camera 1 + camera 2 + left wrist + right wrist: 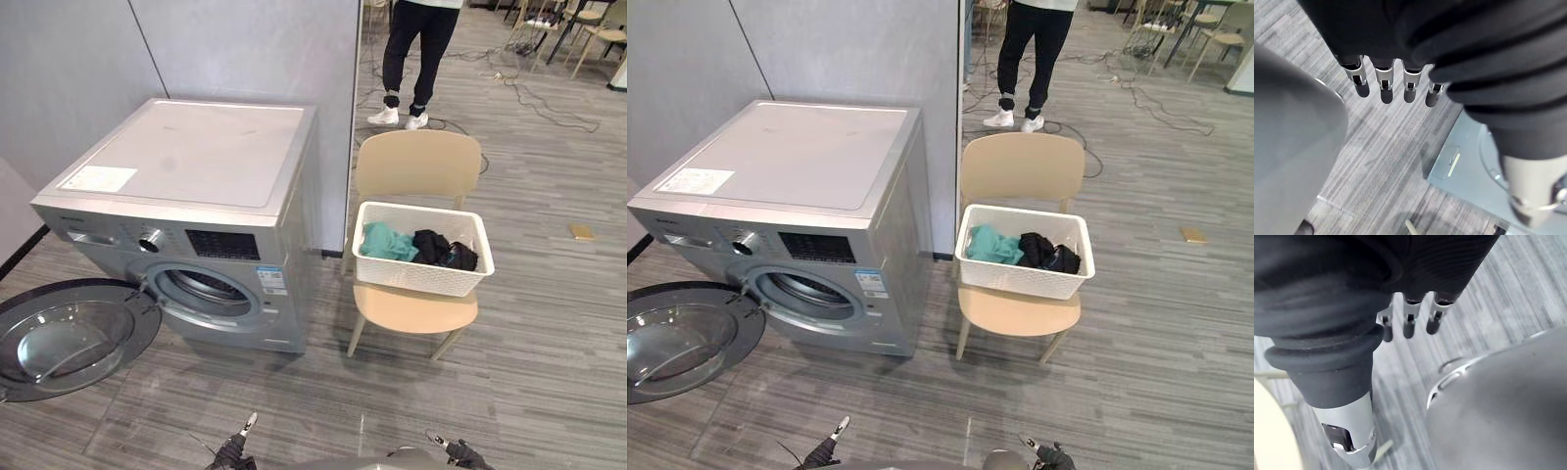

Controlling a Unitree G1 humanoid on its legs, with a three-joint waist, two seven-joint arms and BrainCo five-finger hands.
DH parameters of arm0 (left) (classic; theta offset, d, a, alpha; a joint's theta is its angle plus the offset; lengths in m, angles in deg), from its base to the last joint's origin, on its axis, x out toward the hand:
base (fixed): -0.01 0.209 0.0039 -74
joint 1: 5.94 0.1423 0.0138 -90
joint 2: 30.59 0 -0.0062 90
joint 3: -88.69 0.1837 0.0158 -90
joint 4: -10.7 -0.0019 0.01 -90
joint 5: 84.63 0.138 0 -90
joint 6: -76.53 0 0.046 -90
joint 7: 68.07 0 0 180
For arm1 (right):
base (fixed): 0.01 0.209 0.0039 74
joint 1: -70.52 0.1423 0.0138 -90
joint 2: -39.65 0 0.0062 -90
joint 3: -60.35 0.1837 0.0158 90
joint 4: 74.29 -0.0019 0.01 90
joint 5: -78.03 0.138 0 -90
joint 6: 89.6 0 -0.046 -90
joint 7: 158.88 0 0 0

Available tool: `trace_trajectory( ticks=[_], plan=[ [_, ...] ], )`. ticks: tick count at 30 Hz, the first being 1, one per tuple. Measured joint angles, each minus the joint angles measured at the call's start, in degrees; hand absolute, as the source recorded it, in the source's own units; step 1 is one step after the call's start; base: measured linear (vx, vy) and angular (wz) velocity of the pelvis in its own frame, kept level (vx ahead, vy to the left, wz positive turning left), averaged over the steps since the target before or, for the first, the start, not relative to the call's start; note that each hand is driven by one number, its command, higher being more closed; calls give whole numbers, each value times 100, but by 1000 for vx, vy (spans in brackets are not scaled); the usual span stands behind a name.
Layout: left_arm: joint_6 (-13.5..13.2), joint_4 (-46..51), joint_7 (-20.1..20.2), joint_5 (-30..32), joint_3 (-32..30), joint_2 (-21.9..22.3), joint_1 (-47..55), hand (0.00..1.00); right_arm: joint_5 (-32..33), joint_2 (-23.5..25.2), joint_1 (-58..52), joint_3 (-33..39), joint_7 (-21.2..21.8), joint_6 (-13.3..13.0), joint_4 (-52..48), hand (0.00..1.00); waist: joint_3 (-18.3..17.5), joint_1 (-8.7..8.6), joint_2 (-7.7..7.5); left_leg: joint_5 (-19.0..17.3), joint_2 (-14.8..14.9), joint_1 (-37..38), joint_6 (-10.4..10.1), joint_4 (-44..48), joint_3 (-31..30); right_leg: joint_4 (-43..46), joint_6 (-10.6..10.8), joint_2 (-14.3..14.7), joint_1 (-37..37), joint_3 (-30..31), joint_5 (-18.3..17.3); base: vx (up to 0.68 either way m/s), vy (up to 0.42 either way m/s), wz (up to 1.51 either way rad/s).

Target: Pick up the laundry basket with both hands and put the clothes into the washing machine.

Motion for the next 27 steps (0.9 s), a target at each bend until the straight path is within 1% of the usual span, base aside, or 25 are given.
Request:
trace_trajectory(
  ticks=[1,2,3,4,5,6,7,8,9,10,11,12,13,15,17,18,19,21,22,23,24,25,26,27],
  plan=[
    [-5,56,-6,-40,61,-23,-10,0,20,-13,0,-74,-6,-8,2,0,24,-15,-12,146,61,-233,48,431,-131,-134,-69,89,127,-21,31,99,-238,12],
    [-16,162,-16,-87,136,-74,-46,0,61,-4,-12,-170,-14,-14,18,0,65,-21,-38,479,123,-520,126,929,-184,-325,-165,184,314,-54,98,100,-219,7],
    [-44,174,-19,-114,163,-98,-42,0,74,4,-13,-220,-17,-27,17,0,123,-21,-118,677,156,-650,107,1146,-183,-449,-217,198,429,-83,148,113,-202,0],
    [-63,176,-28,-155,227,-136,-81,0,153,24,9,-268,-27,-55,12,0,171,39,-145,531,123,-826,10,1613,-166,-670,-308,218,626,-91,229,112,-149,-5],
    [-74,208,-36,-159,322,-135,-95,0,177,4,18,-269,-33,-93,14,0,192,55,-123,-10,-143,-998,-113,1888,-142,-856,-341,230,754,-74,294,96,-68,-10],
    [-79,231,-37,-158,363,-133,-86,0,178,-23,28,-263,-40,-98,16,0,193,53,-123,-285,-329,-1062,-97,1920,-133,-921,-345,216,791,-52,320,88,-26,-21],
    [-85,255,-38,-159,379,-127,-68,0,178,-74,63,-256,-40,-96,34,0,201,68,-123,-728,-739,-1137,35,1743,-31,-1050,-326,184,855,32,394,59,16,-24],
    [-89,265,-39,-156,380,-125,-58,0,177,-92,98,-252,-42,-97,37,0,215,63,-119,-833,-938,-1160,116,1523,59,-1095,-299,163,872,74,423,65,54,-39],
    [-87,259,-38,-154,382,-112,-45,0,176,-122,135,-246,-41,-102,28,0,256,66,-72,-811,-1292,-1103,178,789,173,-1137,-240,142,885,164,459,51,100,-43],
    [-92,224,-39,-155,377,-97,-5,0,176,-140,177,-249,-43,-103,21,0,261,84,39,-856,-1393,-831,483,175,270,-1202,-175,164,848,303,482,46,104,-42],
    [-90,208,-39,-160,365,-89,0,0,173,-98,181,-269,-38,-100,21,0,272,101,21,-841,-1487,-704,508,-97,275,-1294,-106,157,832,360,529,56,83,-35],
    [-90,210,-36,-158,357,-106,0,0,161,-33,182,-310,-12,-97,20,0,251,110,-96,-690,-1606,-639,749,-457,321,-1582,-32,101,853,449,695,115,104,-26],
    [-86,212,-27,-157,268,-151,-17,0,153,-9,194,-342,-12,-91,20,0,277,118,-128,-582,-1689,-586,903,-628,410,-1846,12,46,929,497,847,123,109,-24],
    [-66,201,-18,-146,80,-120,-21,0,132,1,186,-340,-12,-90,23,0,314,152,-100,-573,-1772,-514,933,-637,483,-1949,26,-21,988,605,902,100,114,-30],
    [-59,151,-13,-118,-140,-121,-17,0,90,82,147,-336,-1,-92,25,0,355,211,-105,-584,-1802,-281,950,-671,603,-1948,25,-41,1116,761,902,59,57,-45],
    [-40,147,-10,-61,-228,-125,10,0,46,144,115,-316,4,-96,15,0,347,225,-119,-587,-1819,-146,957,-754,638,-1945,25,-40,1147,820,901,32,24,-32],
    [-34,139,-5,-40,-273,-137,30,0,22,131,118,-306,9,-110,2,0,347,202,-118,-590,-1819,-87,960,-851,637,-1913,24,-37,1123,811,893,40,24,-23],
    [-33,145,-3,-40,-280,-136,1,0,-22,146,106,-190,15,-119,7,0,358,200,-136,-711,-1829,-85,1120,-922,629,-1531,92,-57,930,803,683,15,2,-13],
    [-30,151,-5,-39,-290,-135,-37,0,-24,151,86,-187,14,-107,9,0,379,221,-155,-784,-1833,-75,1175,-964,621,-965,177,-89,636,832,507,-25,-18,-20],
    [-30,164,-3,-44,-245,-138,-37,0,-11,157,56,-146,30,-103,-110,0,385,187,-153,-796,-1785,-62,1196,-929,643,330,355,-134,-5,839,363,-45,-25,-11],
    [-30,172,-1,-46,-129,-162,-47,0,-20,175,46,-161,40,-101,-256,0,434,154,-204,-784,-1787,-37,1198,-811,634,1217,422,-208,-385,837,387,-25,-50,14],
    [-29,195,-1,-48,23,-228,-100,0,-23,220,33,-166,42,-103,-405,0,541,50,-244,-913,-1787,8,1219,-550,576,2173,601,-323,-711,890,556,17,-61,42],
    [-27,250,3,-46,145,-235,-108,0,-16,259,-40,-155,41,-110,-501,0,551,34,-313,-1010,-1757,42,1215,-389,465,2830,517,-399,-902,978,616,20,-79,49],
    [-28,277,5,-38,158,-216,-107,0,-18,260,-80,-155,40,-107,-516,0,537,39,-349,-1029,-1754,86,1202,-377,415,2982,487,-443,-942,966,564,31,-107,55]
  ],
)
